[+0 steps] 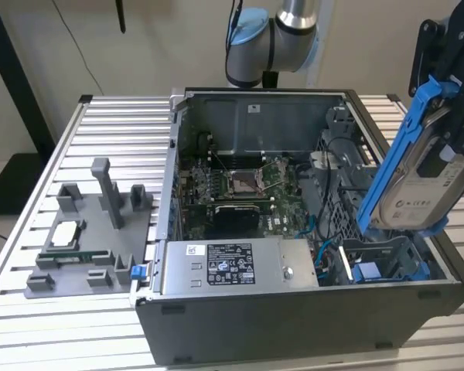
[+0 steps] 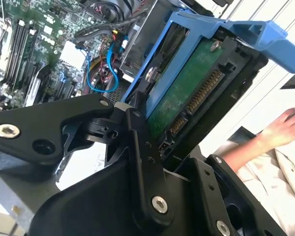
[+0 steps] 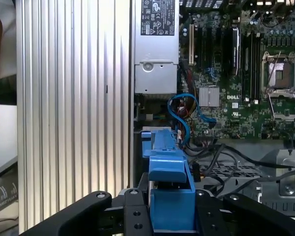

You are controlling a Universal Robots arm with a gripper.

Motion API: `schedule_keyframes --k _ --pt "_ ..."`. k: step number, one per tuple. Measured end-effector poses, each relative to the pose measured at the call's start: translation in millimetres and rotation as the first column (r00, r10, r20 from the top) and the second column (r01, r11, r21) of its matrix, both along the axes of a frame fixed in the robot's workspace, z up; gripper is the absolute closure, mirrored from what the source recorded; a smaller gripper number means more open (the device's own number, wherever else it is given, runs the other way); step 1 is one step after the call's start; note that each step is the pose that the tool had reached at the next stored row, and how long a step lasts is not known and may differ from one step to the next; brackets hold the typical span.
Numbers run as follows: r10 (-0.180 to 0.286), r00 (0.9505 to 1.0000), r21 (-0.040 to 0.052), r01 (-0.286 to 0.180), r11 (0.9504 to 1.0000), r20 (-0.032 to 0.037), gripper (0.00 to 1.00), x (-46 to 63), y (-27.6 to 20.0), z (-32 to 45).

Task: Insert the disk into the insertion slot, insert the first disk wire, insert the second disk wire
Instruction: 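Insert the disk into the insertion slot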

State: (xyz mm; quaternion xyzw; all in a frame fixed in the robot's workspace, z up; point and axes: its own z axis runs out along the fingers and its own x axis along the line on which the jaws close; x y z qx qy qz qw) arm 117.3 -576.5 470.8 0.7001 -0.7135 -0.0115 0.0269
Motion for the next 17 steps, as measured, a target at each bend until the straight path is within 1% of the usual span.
schedule_keyframes --k 4,14,17 --pt "0.0 1.0 -0.0001 0.0 1.0 0.0 1.0 0.0 -1.4 -3.8" --pt "0.0 1.0 0.0 0.0 1.0 0.0 1.0 1.0 -1.5 -14.3" --pt "0.0 1.0 -0.0001 0.0 1.0 0.0 1.0 1.1 -1.5 -15.8"
